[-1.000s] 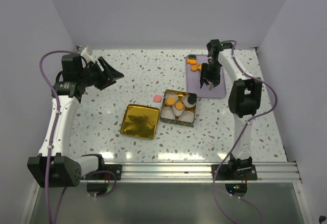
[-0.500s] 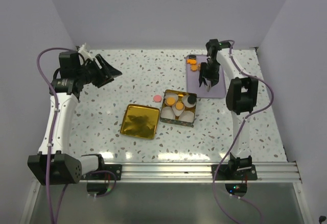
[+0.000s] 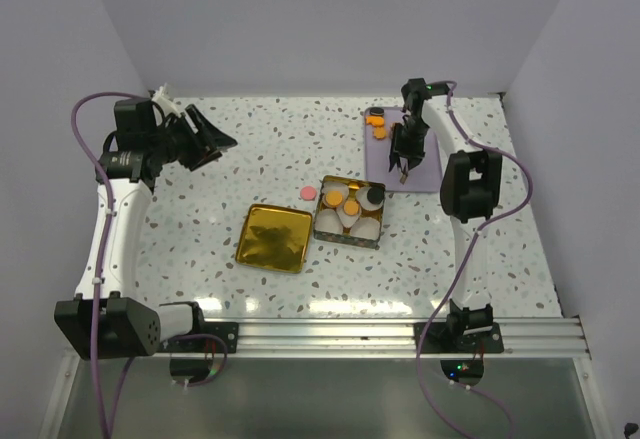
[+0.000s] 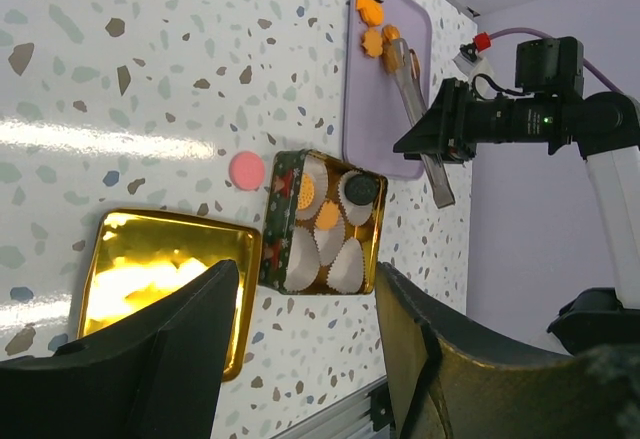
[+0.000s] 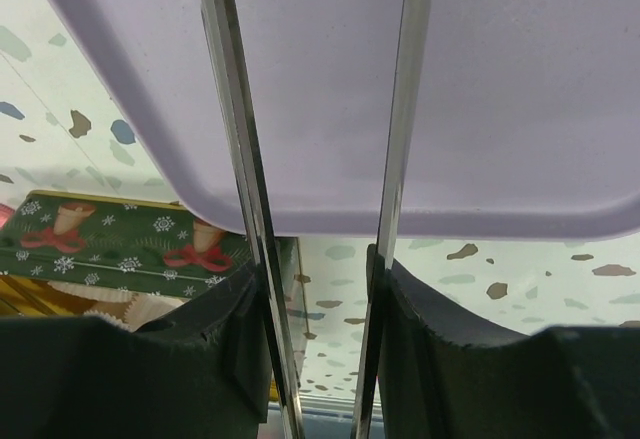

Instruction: Pack the cookies

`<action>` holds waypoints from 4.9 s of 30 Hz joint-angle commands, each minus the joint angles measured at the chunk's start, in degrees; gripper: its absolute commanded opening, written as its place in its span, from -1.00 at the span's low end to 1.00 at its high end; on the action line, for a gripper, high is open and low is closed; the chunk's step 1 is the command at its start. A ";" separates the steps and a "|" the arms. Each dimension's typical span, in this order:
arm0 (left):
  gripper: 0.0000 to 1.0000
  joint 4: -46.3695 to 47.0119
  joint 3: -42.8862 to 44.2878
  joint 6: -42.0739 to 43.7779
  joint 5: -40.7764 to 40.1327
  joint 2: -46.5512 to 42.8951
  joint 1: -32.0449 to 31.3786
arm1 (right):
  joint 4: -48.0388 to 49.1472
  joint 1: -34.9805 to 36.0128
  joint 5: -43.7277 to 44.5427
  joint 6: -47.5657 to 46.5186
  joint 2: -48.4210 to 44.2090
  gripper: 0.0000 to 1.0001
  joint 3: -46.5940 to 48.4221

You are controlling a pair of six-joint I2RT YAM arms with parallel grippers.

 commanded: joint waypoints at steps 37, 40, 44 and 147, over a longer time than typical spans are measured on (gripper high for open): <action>0.24 -2.92 1.77 0.08 -1.07 -5.42 0.78 | 13.92 24.31 -19.93 16.00 -58.42 -0.61 -52.38; 0.25 -3.62 0.89 0.16 -0.99 -6.92 0.78 | 16.56 26.42 -19.40 17.32 -57.55 -0.62 -53.88; 0.25 -5.03 0.80 0.78 -1.16 -7.72 0.78 | 19.36 29.50 -18.00 18.03 -54.82 -0.63 -54.14; 0.22 -2.13 -6.32 4.64 -4.68 2.83 0.78 | -0.14 2.78 -10.08 2.56 4.68 -0.39 8.44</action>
